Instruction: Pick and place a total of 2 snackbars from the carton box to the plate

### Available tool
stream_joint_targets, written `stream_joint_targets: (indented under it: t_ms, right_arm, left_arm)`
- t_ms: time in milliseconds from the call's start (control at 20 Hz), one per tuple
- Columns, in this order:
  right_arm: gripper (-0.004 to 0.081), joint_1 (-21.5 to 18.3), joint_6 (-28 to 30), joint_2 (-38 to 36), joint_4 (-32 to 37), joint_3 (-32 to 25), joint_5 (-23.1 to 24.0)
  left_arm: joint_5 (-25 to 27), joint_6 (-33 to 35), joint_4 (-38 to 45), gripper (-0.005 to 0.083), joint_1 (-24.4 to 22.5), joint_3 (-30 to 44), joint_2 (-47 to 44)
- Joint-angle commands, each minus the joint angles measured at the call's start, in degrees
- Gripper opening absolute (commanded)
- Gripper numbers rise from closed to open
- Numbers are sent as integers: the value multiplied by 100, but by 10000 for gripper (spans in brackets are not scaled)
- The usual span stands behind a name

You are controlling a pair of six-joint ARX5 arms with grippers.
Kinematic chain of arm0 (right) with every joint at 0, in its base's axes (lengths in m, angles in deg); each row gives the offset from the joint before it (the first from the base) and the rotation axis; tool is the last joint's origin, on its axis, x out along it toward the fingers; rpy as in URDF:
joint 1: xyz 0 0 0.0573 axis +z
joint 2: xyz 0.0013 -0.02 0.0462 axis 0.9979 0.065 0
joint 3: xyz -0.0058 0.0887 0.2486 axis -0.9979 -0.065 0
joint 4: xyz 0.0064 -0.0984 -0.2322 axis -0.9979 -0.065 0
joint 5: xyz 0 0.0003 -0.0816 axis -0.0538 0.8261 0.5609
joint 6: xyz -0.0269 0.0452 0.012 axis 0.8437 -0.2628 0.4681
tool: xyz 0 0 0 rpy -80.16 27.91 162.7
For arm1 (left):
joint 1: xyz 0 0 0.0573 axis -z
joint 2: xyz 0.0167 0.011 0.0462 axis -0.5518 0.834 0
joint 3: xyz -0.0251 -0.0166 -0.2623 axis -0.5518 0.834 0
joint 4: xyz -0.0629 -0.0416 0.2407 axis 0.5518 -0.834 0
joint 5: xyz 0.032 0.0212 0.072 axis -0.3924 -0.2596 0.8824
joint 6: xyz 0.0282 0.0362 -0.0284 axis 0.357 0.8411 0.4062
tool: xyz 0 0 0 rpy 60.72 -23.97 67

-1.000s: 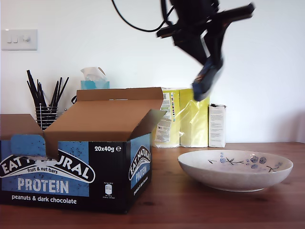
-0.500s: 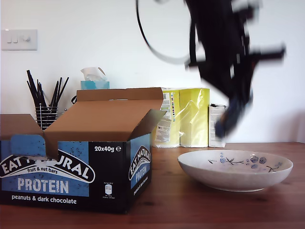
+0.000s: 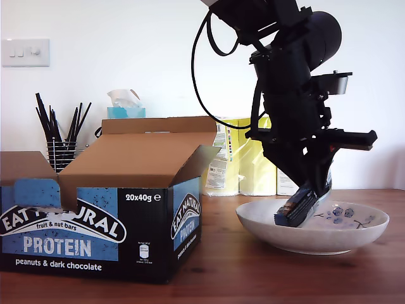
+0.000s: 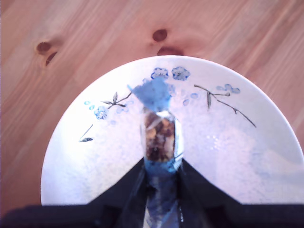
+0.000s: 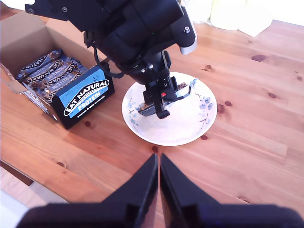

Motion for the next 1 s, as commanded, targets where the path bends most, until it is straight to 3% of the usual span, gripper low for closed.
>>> stream_joint_targets:
  t_ms: [0, 150, 350, 450, 600, 650, 750, 950]
  right_arm:
    - [-13, 11, 0, -37, 101, 59, 44]
    - [-13, 11, 0, -37, 120, 59, 66]
    - [-13, 11, 4, -35, 120, 59, 109]
    - [-13, 11, 17, -35, 120, 59, 109]
    - [-13, 11, 17, -33, 127, 59, 107]
    - [-13, 11, 17, -31, 144, 59, 107]
    - [-13, 11, 15, -28, 208, 57, 101]
    - [-13, 11, 15, 22, 387, 52, 101]
  left_arm:
    - [-50, -13, 50, 268, 35, 28, 44]
    - [-184, -17, 17, 382, 74, 28, 44]
    - [-396, -33, 28, 372, 136, 28, 42]
    - [-417, -13, -39, 300, 144, -2, -7]
    - [-632, -13, -540, 20, 79, -122, -291]
    - [-807, -15, -752, -23, 50, -142, -444]
    - [-1163, -31, -986, -19, -26, -142, -776]
    - [-1294, -81, -1139, -19, -221, -140, -1370]
